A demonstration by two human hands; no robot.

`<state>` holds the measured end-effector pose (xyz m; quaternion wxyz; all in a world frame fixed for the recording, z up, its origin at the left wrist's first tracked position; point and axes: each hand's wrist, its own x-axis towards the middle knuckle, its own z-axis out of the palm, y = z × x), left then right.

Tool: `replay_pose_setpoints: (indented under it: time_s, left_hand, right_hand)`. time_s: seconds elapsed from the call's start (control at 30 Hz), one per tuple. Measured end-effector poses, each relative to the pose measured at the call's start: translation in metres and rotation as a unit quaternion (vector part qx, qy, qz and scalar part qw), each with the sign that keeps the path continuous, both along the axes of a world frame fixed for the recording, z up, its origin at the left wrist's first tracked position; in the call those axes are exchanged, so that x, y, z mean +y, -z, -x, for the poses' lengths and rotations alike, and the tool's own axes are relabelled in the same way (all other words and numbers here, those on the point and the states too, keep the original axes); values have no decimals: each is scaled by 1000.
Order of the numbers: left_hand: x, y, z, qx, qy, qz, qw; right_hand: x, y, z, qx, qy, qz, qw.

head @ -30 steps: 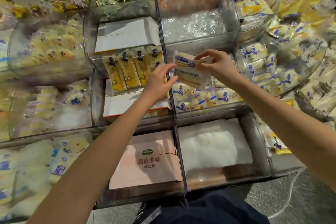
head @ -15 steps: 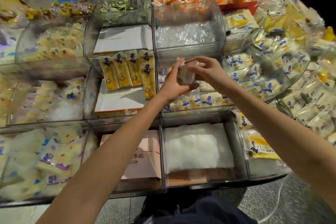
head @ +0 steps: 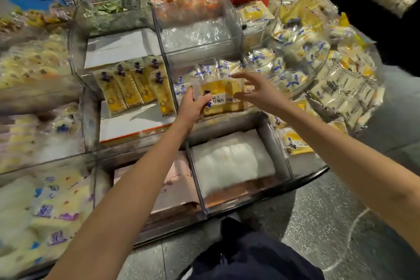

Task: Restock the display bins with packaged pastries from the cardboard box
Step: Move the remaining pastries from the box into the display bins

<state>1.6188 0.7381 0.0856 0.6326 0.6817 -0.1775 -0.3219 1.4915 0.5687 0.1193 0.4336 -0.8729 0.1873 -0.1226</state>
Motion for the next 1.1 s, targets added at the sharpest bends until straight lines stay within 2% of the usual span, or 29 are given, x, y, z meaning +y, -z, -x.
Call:
replay_pose_setpoints:
  time_s: [0.13,0.23,0.33,0.47,0.6,0.77,0.87,0.97,1.1]
  left_hand:
    - [2,4,22,66,34,33,997]
    - [-3,9,37,59,75,34,995]
    - [-14,16,52,41,101,9,994]
    - [-36,21,73,40,144,-28,988]
    - [-61,25,84,17,153,-65,986]
    - [-101,33,108,-29,169,-101,980]
    - [-128,44,131,-30,171,-110,979]
    - [-150,61,157,-21,164,-130,978]
    - [-165,84,184,-52,145,-168,974]
  right_hand:
    - [18,0,32,27,40,-69,996]
    - [23,7,58,57,53,-183,980]
    - [17,18,85,81,83,-217,969]
    - [-1,20,117,63,114,-207,970]
    - [-35,23,137,70,105,-186,974]
    - [-86,28,158,123,65,-127,982]
    - [-123,37,174,161,40,-129,978]
    - [-155,51,191,209,5,-92,973]
    - [-184,75,205,249,-53,-91,963]
